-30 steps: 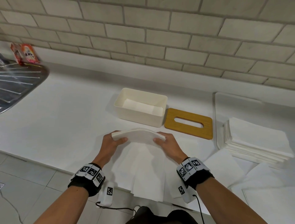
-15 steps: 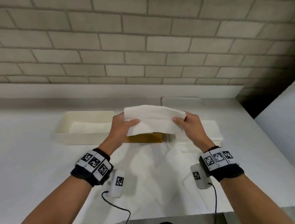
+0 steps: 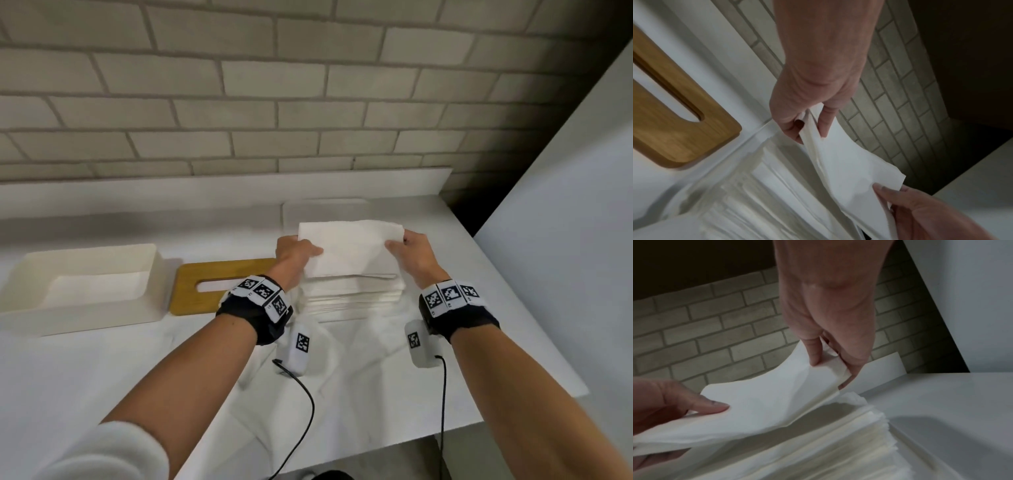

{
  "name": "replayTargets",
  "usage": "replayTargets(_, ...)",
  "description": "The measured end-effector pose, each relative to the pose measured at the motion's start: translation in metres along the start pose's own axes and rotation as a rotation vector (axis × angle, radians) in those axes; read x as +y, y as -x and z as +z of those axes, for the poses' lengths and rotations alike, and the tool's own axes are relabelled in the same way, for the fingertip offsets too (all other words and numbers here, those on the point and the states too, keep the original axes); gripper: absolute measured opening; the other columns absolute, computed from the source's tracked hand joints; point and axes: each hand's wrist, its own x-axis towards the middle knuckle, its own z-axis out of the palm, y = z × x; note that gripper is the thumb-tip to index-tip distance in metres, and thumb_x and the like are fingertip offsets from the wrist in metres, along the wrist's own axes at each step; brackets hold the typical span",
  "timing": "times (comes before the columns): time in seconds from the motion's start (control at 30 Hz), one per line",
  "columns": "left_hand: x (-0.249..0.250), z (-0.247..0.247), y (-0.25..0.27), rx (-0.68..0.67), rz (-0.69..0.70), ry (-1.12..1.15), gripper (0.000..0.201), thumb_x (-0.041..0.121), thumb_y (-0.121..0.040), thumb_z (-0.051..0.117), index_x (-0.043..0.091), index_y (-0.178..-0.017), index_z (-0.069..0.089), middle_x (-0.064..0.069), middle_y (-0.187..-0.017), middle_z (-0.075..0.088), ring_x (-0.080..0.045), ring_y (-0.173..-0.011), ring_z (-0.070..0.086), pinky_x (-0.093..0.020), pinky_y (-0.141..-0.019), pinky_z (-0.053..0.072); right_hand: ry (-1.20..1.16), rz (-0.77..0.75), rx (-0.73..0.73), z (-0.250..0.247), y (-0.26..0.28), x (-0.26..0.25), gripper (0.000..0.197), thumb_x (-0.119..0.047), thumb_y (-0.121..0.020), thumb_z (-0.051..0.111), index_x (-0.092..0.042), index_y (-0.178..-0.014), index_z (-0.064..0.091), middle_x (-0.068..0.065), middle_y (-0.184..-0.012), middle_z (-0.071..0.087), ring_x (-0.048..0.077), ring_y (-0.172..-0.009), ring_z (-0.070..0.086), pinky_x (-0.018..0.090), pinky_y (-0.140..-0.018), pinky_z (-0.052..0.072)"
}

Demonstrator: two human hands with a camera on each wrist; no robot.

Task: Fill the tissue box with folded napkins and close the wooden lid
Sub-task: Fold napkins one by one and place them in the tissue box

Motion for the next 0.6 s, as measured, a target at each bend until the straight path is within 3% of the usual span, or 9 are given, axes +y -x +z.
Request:
replayTargets(0.07, 0.000, 0.003, -0.003, 0.022, -0.021, -0.003, 0.047, -0.001, -0.076, 0.075, -0.003, -0.120, 0.060, -0.013, -0.114, 0.068, -0.030, -0.107, 0.062, -0.029, -0.079, 0.047, 0.003, 0.020, -0.002, -0.001, -0.003, 0.002, 0.022, 0.001, -0.092, 0.055, 0.002, -0.110, 0.067, 0.009, -0.096, 0.066, 0.020, -0.081, 0.062, 0.016, -0.061, 0.051)
replayTargets(0.13, 0.000, 0.004, -0.006, 0.023, -0.014, 0.005, 0.040, -0.001, -0.075, 0.075, -0.002, -0.113, 0.063, -0.012, -0.107, 0.070, -0.029, -0.099, 0.064, -0.026, -0.069, 0.047, 0.012, 0.027, -0.004, -0.003, -0.005, 0.003, 0.018, 0.000, -0.092, 0.056, 0.001, -0.106, 0.067, 0.009, -0.092, 0.065, 0.019, -0.078, 0.061, 0.014, -0.055, 0.049)
replayTargets(0.2, 0.001, 0.003, -0.005, 0.019, 0.005, 0.007, 0.027, -0.002, -0.075, 0.073, 0.001, -0.101, 0.065, -0.010, -0.099, 0.070, -0.026, -0.087, 0.064, -0.024, -0.060, 0.046, -0.010, 0.025, -0.014, -0.004, -0.007, 0.003, 0.019, -0.001, -0.091, 0.056, 0.002, -0.106, 0.067, 0.010, -0.094, 0.066, 0.022, -0.083, 0.062, 0.021, -0.062, 0.049)
replayTargets(0.23, 0.002, 0.001, -0.005, 0.008, 0.011, 0.017, 0.025, -0.003, -0.076, 0.072, 0.002, -0.100, 0.065, -0.011, -0.099, 0.070, -0.026, -0.087, 0.065, -0.025, -0.061, 0.049, -0.028, 0.025, -0.017, -0.003, -0.007, 0.002, 0.019, -0.001, -0.091, 0.056, 0.002, -0.107, 0.067, 0.010, -0.096, 0.067, 0.023, -0.086, 0.062, 0.024, -0.066, 0.050)
replayTargets(0.3, 0.004, -0.004, -0.002, -0.019, 0.019, 0.064, 0.026, -0.006, -0.077, 0.070, 0.002, -0.101, 0.066, -0.014, -0.104, 0.071, -0.029, -0.093, 0.068, -0.032, -0.074, 0.057, -0.067, 0.025, -0.022, -0.002, -0.008, -0.004, 0.017, -0.001, -0.092, 0.057, -0.002, -0.104, 0.068, 0.009, -0.095, 0.067, 0.023, -0.085, 0.062, 0.027, -0.067, 0.050)
replayTargets(0.37, 0.006, -0.016, -0.001, -0.025, 0.020, 0.102, 0.022, -0.007, -0.078, 0.068, 0.002, -0.098, 0.065, -0.014, -0.102, 0.069, -0.027, -0.089, 0.067, -0.035, -0.078, 0.058, -0.098, 0.033, -0.044, 0.004, -0.008, -0.015, 0.010, -0.005, -0.091, 0.058, -0.010, -0.092, 0.066, 0.008, -0.090, 0.066, 0.023, -0.080, 0.059, 0.029, -0.060, 0.045)
replayTargets(0.43, 0.012, -0.041, 0.002, -0.002, 0.032, 0.115, 0.018, -0.006, -0.079, 0.068, 0.002, -0.094, 0.064, -0.013, -0.100, 0.067, -0.023, -0.082, 0.065, -0.031, -0.069, 0.059, -0.130, 0.023, -0.097, 0.021, -0.008, -0.030, 0.012, -0.009, -0.091, 0.059, -0.016, -0.085, 0.065, 0.010, -0.090, 0.066, 0.025, -0.080, 0.059, 0.034, -0.061, 0.045)
replayTargets(0.53, 0.022, -0.095, 0.004, 0.081, 0.077, 0.130, 0.028, -0.005, -0.080, 0.068, -0.002, -0.108, 0.063, -0.014, -0.102, 0.066, -0.019, -0.076, 0.063, -0.019, -0.045, 0.053, -0.192, -0.015, -0.211, 0.066, -0.001, -0.062, 0.010, -0.006, -0.093, 0.058, -0.013, -0.093, 0.065, 0.012, -0.100, 0.068, 0.027, -0.088, 0.064, 0.044, -0.075, 0.053)
replayTargets(0.6, 0.027, -0.142, 0.005, 0.167, 0.107, 0.131, 0.030, -0.004, -0.080, 0.068, -0.001, -0.110, 0.062, -0.013, -0.103, 0.066, -0.018, -0.078, 0.063, -0.020, -0.046, 0.053, -0.206, -0.045, -0.282, 0.106, 0.007, -0.087, 0.014, -0.004, -0.093, 0.058, -0.008, -0.105, 0.064, 0.012, -0.104, 0.068, 0.025, -0.088, 0.065, 0.040, -0.075, 0.056)
